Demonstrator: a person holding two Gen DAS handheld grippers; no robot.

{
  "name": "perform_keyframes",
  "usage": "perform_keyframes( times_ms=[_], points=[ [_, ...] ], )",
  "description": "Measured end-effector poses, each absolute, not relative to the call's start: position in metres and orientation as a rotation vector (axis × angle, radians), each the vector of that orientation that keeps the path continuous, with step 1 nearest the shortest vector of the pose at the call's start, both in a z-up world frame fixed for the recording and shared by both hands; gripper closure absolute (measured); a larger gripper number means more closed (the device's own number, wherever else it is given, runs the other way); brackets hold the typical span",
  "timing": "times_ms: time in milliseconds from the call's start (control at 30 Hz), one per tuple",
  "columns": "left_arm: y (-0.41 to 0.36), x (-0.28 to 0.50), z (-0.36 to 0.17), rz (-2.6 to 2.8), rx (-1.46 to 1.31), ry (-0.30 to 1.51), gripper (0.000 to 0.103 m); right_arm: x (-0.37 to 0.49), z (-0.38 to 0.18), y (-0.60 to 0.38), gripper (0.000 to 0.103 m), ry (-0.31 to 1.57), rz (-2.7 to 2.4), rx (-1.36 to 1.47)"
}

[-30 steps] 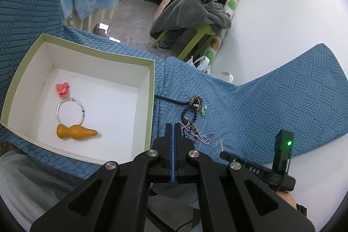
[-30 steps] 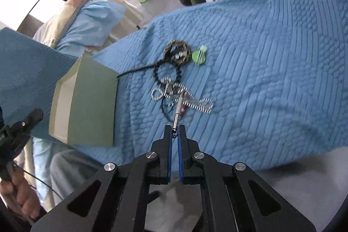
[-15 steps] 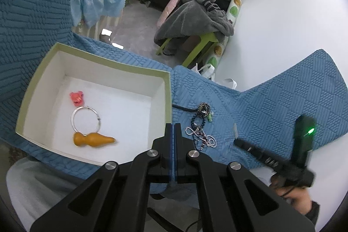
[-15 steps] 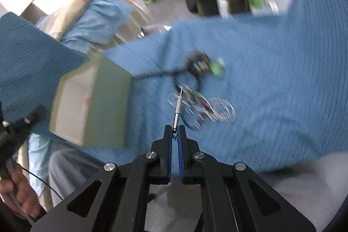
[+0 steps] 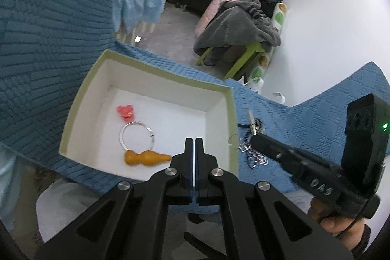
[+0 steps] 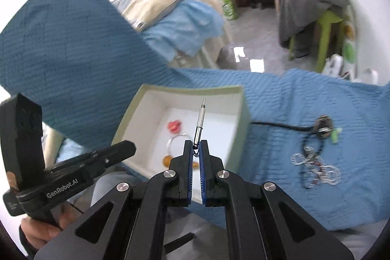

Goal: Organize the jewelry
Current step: 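Carry the silver pin into the white box and open the right gripper, then move both grippers back to the jewelry tangle on the bedspread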

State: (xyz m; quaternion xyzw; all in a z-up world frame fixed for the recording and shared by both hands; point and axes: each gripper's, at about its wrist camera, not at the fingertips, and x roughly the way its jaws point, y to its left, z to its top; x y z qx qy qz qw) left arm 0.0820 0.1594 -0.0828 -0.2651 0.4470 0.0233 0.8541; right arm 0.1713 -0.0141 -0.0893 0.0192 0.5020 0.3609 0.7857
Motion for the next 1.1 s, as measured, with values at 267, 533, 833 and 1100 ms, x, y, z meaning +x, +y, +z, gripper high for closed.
perform_keyframes(
  times_ms=[267,533,833,1100],
  points=[
    [0.168,0.070,-0.086,0.062,-0.569,0.945,0.103,0.166,-0.111,0.009,0.099,1.109,0.785,-0.022],
    [0.156,0.074,-0.077,0.040,-0.555,0.926,0.073,0.165,-0.085,-0.013,0.068,1.018,0.804,0.010],
    [0.110,0.089,-0.065,-0.035,-0.503,0.886,0.069,0.159,-0.055,-0.070,0.068,0.845,0.735,-0.038],
    [0.052,0.107,-0.068,-0.116,-0.462,0.886,0.069,0.163,-0.065,-0.139,0.069,0.794,0.630,-0.013]
  ],
)
